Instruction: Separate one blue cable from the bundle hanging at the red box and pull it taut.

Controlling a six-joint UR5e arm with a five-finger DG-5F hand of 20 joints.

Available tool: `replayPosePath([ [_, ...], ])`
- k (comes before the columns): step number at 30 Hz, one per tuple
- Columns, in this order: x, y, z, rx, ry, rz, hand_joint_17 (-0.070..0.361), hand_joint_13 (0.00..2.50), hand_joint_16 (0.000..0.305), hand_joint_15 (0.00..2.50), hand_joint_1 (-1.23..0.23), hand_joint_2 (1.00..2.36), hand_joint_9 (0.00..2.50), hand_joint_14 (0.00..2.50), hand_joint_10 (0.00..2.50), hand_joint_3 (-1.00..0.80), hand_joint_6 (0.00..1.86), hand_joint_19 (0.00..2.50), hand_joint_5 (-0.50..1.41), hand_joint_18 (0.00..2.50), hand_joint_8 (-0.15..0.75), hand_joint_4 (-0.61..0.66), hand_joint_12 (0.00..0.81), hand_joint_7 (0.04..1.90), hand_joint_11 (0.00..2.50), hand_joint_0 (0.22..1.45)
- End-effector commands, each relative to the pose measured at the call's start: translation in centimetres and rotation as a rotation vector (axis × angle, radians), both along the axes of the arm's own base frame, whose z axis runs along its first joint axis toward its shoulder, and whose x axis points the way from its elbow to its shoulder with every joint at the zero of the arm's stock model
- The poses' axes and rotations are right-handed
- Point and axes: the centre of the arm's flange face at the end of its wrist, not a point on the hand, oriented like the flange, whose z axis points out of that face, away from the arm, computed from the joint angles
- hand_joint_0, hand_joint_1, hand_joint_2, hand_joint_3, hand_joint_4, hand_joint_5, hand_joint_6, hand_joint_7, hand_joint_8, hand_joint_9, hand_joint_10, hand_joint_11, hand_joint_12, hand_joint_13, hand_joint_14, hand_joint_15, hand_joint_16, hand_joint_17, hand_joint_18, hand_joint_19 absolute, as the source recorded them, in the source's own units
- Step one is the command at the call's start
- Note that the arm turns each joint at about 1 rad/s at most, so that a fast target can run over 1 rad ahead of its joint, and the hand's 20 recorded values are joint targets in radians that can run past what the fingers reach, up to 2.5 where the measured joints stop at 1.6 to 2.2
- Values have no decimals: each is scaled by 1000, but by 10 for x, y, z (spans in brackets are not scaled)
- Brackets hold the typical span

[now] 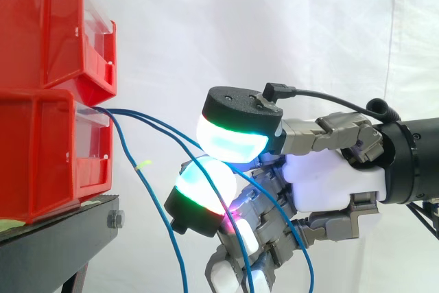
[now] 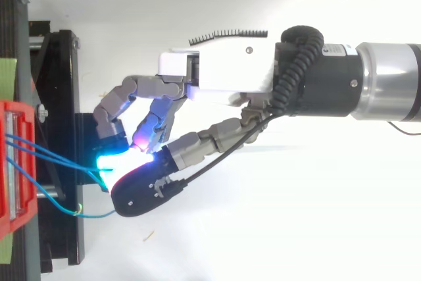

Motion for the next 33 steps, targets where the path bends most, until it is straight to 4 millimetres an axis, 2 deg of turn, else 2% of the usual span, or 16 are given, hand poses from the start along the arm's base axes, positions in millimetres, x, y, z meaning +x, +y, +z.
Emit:
replayPosePath([
  [1, 0, 0, 0, 0, 0, 0, 107, 893, 48, 459, -726, 1009, 1050, 15, 17, -145, 883, 483, -126, 915, 337, 30, 373, 1141, 858, 574],
  [5, 0, 1, 0, 0, 0, 2, 104, 886, 46, 465, -766, 1010, 1045, 18, 18, -84, 893, 493, -131, 902, 328, -32, 364, 1176, 859, 589],
  [8, 0, 1, 0, 0, 0, 2, 103, 887, 46, 463, -782, 1010, 1047, 17, 18, -65, 911, 490, -134, 900, 327, -95, 363, 1135, 892, 601],
  [11, 0, 1, 0, 0, 0, 2, 98, 880, 44, 472, -789, 1012, 1043, 18, 19, -79, 925, 502, -142, 885, 317, -108, 354, 1095, 895, 614],
  [13, 0, 1, 0, 0, 0, 2, 97, 878, 43, 478, -776, 1012, 1036, 17, 19, -146, 926, 505, -149, 878, 310, -64, 351, 1050, 904, 604],
  [14, 0, 1, 0, 0, 0, 2, 84, 848, 37, 499, -737, 1010, 1015, 20, 22, -324, 910, 551, -157, 817, 278, -9, 319, 1069, 907, 583],
  [15, 0, 1, 0, 0, 0, 2, 85, 848, 38, 495, -689, 1003, 1018, 20, 21, -439, 911, 554, -155, 819, 282, 8, 322, 997, 904, 565],
  [16, 0, 1, 0, 0, 0, 2, 85, 848, 38, 492, -680, 1002, 1019, 18, 21, -460, 909, 554, -155, 819, 282, 16, 325, 997, 905, 564],
  [20, 0, 1, 0, 0, 0, 0, 85, 845, 38, 502, -451, 1000, 1027, 18, 22, -500, 853, 568, -141, 805, 281, 69, 323, 993, 906, 570],
  [25, 0, 1, 0, -6, 0, 1, 84, 836, 37, 514, -417, 1008, 1029, 20, 21, -384, 795, 594, -125, 778, 279, 83, 320, 1036, 893, 601],
  [29, 0, 1, 0, -6, 0, -1, 110, 884, 49, 484, -545, 1005, 1066, 18, 16, -191, 788, 507, -114, 883, 332, 110, 380, 990, 869, 586],
  [33, 0, 1, -1, -6, 1, -1, 118, 898, 53, 471, -594, 1001, 1059, 15, 14, -128, 810, 484, -127, 914, 347, 126, 395, 959, 869, 574],
])
